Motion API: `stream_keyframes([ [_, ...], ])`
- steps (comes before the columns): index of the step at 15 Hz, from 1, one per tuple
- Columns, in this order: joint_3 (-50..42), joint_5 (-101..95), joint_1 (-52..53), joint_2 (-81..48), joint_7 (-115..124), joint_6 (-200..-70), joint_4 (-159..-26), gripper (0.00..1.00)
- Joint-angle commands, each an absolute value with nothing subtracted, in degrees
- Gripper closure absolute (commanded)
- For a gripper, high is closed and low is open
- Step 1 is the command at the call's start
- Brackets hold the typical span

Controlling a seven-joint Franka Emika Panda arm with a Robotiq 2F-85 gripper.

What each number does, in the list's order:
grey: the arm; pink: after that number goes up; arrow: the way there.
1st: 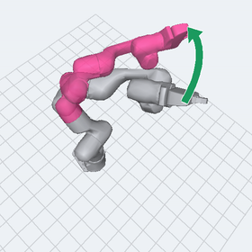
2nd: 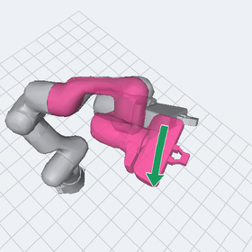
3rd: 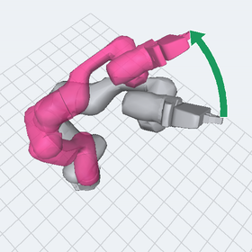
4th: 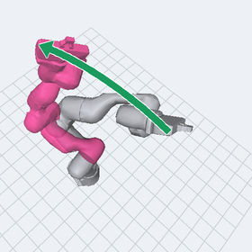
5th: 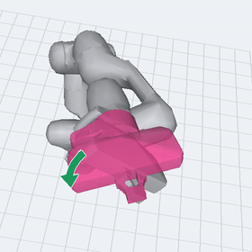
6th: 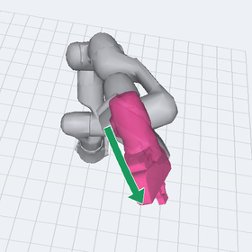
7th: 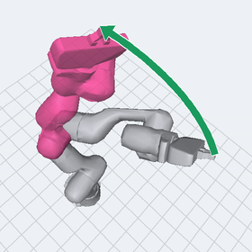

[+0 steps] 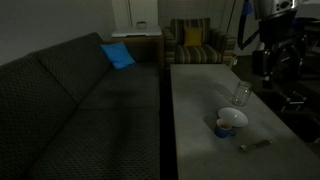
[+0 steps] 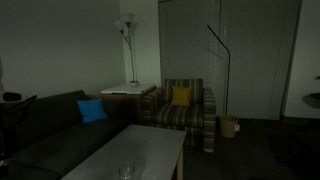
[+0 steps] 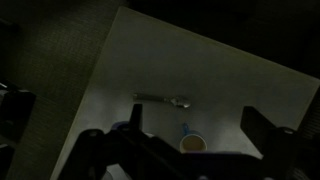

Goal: Put the blue mug in the white bowl

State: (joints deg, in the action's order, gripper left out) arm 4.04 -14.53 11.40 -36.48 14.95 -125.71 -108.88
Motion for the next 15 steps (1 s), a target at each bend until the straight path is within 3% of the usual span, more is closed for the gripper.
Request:
stream_keyframes([
  [1, 2.97, -12.75, 11.07, -41.17, 12.20, -126.93, -104.56, 0.00],
  [15, 1.96, -8.20, 9.40, -57.82, 8.39, -124.40, -86.96, 0.00],
])
